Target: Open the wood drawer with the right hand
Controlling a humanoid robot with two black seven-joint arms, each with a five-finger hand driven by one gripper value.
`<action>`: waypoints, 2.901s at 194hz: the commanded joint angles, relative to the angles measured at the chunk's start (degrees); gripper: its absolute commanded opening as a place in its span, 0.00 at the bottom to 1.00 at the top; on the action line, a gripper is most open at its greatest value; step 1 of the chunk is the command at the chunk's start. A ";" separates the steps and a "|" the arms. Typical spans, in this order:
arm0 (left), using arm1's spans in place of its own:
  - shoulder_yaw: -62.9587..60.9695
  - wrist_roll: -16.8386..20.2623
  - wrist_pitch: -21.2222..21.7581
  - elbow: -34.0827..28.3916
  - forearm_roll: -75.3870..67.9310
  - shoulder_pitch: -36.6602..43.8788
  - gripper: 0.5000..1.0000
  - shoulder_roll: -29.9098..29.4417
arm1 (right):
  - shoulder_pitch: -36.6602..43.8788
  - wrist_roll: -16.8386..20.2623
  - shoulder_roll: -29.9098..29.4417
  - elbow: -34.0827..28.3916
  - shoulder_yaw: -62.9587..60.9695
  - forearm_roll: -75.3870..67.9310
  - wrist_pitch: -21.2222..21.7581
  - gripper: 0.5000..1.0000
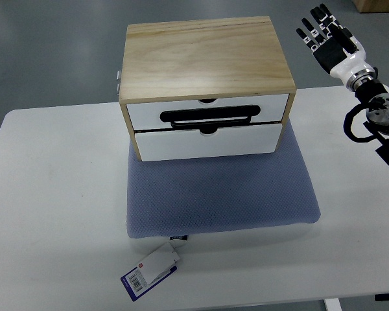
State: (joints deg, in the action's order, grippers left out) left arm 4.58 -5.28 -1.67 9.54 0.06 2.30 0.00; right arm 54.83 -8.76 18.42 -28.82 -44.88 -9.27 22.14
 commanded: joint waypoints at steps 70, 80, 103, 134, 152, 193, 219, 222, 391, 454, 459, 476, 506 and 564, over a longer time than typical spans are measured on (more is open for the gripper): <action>-0.19 -0.17 -0.18 1.09 -0.14 -0.01 1.00 0.00 | 23.57 4.80 14.19 -8.18 26.33 37.13 9.59 0.89; -0.28 -0.17 -0.18 1.09 -0.14 -0.01 1.00 0.00 | 26.72 5.33 15.50 -10.73 29.84 39.68 10.82 0.89; -0.37 -0.17 -0.18 1.09 -0.06 -0.01 1.00 0.00 | 34.47 8.05 17.18 -16.01 37.93 41.70 12.40 0.89; -0.37 -0.17 -0.18 1.09 -0.14 -0.01 1.00 0.00 | 45.89 9.28 17.09 -22.07 48.57 41.44 12.86 0.89; -0.37 -0.17 -0.18 1.09 -0.14 -0.01 1.00 0.00 | 48.62 9.37 16.82 -24.71 50.68 41.44 12.86 0.89; -0.45 -0.17 -0.18 1.09 -0.14 -0.01 1.00 0.00 | 56.88 11.22 15.07 -38.50 58.23 40.12 12.86 0.89; -0.45 -0.17 -0.18 1.09 -0.14 -0.10 1.00 0.00 | 57.23 11.30 14.10 -42.28 58.76 35.29 12.86 0.89; -0.45 -0.17 -0.18 1.09 -0.14 -0.01 1.00 0.00 | 57.23 11.30 14.10 -42.64 58.85 34.93 12.86 0.89; -0.19 -0.17 -0.09 0.92 -0.06 -0.01 1.00 0.00 | 48.00 11.13 10.23 -47.56 61.49 38.36 11.97 0.88; -0.01 -0.17 -0.09 0.74 -0.06 -0.10 1.00 0.00 | 45.36 12.62 9.00 -47.30 62.37 38.62 3.18 0.88; -0.01 -0.17 -0.09 0.74 -0.06 -0.01 1.00 0.00 | 45.36 13.49 9.09 -47.21 62.37 38.36 3.00 0.88; -0.10 -0.17 -0.09 0.74 -0.06 -0.01 1.00 0.00 | 45.28 14.47 9.18 -47.21 62.37 38.19 2.56 0.88; -0.01 -0.17 -0.09 0.74 -0.06 -0.01 1.00 0.00 | 44.40 15.35 9.09 -47.12 62.45 37.92 1.95 0.88; -0.01 -0.17 0.00 0.74 -0.06 -0.01 1.00 0.00 | 42.38 16.31 9.09 -46.86 62.45 37.92 0.10 0.88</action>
State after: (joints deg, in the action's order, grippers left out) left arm 4.58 -5.44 -1.69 10.28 0.01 2.26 0.00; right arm 97.74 7.38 27.51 -75.74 17.57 28.58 22.56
